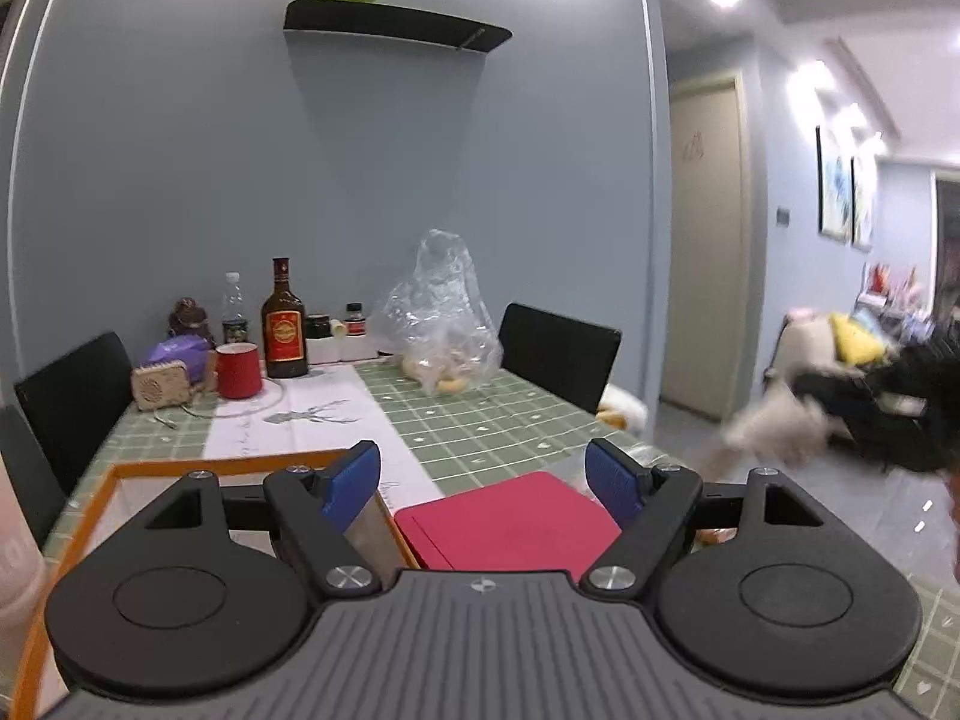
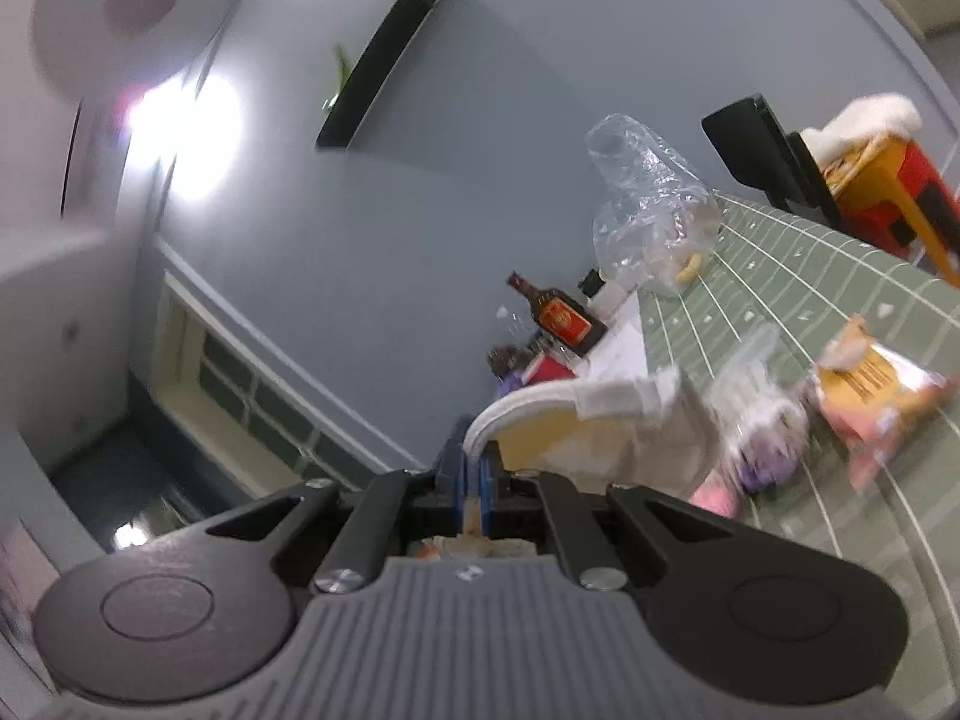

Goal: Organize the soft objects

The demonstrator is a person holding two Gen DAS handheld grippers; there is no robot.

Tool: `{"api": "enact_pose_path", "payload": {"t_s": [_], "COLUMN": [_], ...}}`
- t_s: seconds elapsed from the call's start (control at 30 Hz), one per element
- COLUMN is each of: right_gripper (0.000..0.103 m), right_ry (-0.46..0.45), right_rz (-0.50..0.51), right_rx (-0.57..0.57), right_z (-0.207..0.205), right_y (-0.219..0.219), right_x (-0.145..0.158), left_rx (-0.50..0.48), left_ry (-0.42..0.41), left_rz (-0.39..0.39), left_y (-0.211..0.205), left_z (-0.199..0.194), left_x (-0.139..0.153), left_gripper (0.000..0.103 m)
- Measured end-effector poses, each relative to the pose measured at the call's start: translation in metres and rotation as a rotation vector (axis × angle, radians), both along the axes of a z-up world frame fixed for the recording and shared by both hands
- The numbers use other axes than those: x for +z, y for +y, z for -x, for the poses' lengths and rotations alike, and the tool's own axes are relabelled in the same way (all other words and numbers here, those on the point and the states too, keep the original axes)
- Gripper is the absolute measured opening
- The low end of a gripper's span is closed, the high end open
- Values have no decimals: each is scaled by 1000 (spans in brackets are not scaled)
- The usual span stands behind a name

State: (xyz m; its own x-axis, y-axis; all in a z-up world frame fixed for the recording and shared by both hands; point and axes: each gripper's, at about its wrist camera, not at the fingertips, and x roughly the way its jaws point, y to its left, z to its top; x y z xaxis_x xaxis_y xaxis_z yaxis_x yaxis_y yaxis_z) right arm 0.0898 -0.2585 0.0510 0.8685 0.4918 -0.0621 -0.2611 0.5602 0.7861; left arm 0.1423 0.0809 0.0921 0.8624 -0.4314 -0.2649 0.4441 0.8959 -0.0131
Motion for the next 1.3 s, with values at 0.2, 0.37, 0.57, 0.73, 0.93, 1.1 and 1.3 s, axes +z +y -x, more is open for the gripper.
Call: {"api": "enact_pose_path", "payload": {"t_s": [0.2,0.37,0.57,0.73,0.93,1.1,1.3], "right_gripper": [3,3,25,64,100,100,97], "right_ry": [80,197,396,402,206,198,301], "right_rz": [80,125,274,333,641,708,933], "right_rx": [104,216,222,191,-154,-216,-253], "right_z": [57,72,75,107,131,64,-19], "right_y": [31,56,77,64,61,60,78], "right_x": [-40,-68,-99,-88,-34,-32,-64], "left_rx": [-93,-118,-181,-267,-334,-409,-468], "left_ry": [-8,-6,39,90,126,193,196], "left_rz": [50,24,-19,-13,-7,-39,-84], "left_y": [5,5,5,12,10,-1,-5], "left_z": [4,6,1,3,2,-1,5], "left_x": [-3,-12,-26,-27,-29,-38,-44], "left_gripper": [91,91,91,89,90,89,90]}}
